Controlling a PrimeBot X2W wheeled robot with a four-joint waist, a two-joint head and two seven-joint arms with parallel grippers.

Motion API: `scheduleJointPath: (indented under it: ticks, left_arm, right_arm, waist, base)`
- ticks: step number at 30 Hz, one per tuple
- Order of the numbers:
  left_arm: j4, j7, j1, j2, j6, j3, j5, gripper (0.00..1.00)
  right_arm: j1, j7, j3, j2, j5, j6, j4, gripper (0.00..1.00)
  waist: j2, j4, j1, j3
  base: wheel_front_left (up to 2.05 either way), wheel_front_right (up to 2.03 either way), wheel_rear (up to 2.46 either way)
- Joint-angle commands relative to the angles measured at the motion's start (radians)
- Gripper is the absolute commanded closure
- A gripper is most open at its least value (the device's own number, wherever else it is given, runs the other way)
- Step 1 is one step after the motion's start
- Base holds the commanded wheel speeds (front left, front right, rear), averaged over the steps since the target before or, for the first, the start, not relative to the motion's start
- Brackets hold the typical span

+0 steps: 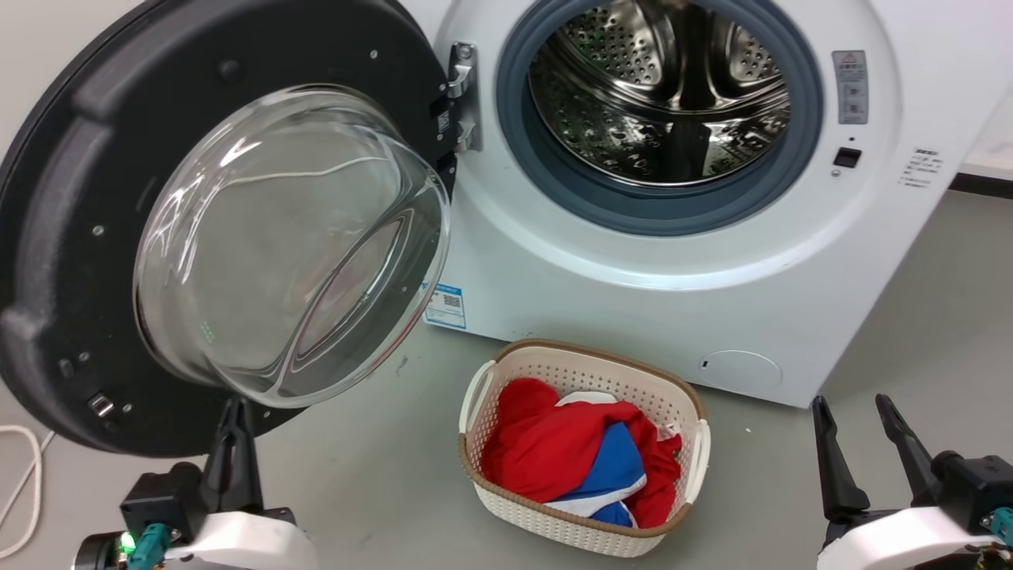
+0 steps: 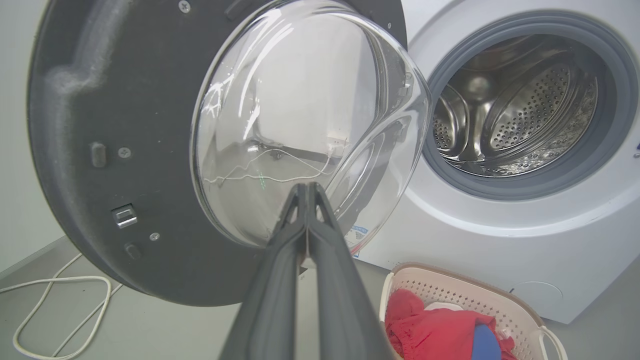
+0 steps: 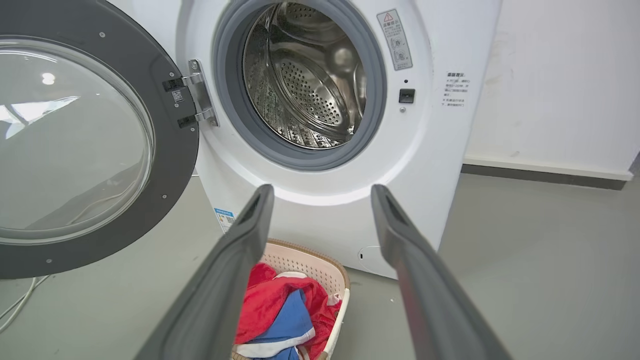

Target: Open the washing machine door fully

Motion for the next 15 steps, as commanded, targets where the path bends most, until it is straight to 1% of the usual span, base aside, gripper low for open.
scheduleJointPath:
  ticks: [1, 2, 3, 4, 9, 15]
  left_arm:
    - [-0.006, 0.005, 0.009, 0.001, 0.002, -0.003, 0.008, 0.59]
    - [-0.010, 0.008, 0.010, 0.000, -0.001, -0.013, 0.011, 0.51]
    - [-0.013, 0.013, 0.009, -0.004, -0.003, -0.023, 0.016, 0.22]
    - [-0.015, 0.013, 0.006, -0.008, -0.006, -0.035, 0.020, 0.00]
    - [-0.006, 0.006, -0.016, -0.022, -0.014, -0.080, 0.042, 0.00]
    - [0.033, 0.011, -0.035, -0.029, -0.026, -0.119, 0.058, 0.00]
  right_arm:
    - [0.008, -0.001, 0.003, 0.004, 0.006, 0.000, -0.003, 0.00]
    - [0.008, 0.000, 0.002, 0.004, 0.005, 0.000, -0.003, 0.00]
    - [0.008, 0.001, 0.004, 0.005, 0.005, 0.000, -0.003, 0.00]
    - [0.008, 0.000, 0.003, 0.005, 0.003, 0.000, -0.004, 0.00]
    - [0.004, 0.005, 0.007, 0.006, -0.006, 0.000, -0.011, 0.00]
    - [-0.008, 0.016, 0.021, -0.001, -0.015, 0.000, -0.020, 0.00]
  waist:
    - [0.0000, -0.014, 0.0001, -0.006]
    - [0.0000, -0.023, 0.0001, -0.008]
    - [0.0000, -0.033, 0.0001, -0.010]
    - [0.0000, -0.042, 0.0001, -0.012]
    - [0.0000, -0.107, 0.0001, -0.017]
    - [0.0000, -0.207, 0.0001, -0.019]
  base:
    - [0.00, 0.00, 0.00]
    - [0.00, 0.00, 0.00]
    - [0.00, 0.00, 0.00]
    - [0.00, 0.00, 0.00]
    - [0.00, 0.00, 0.00]
    - [0.00, 0.00, 0.00]
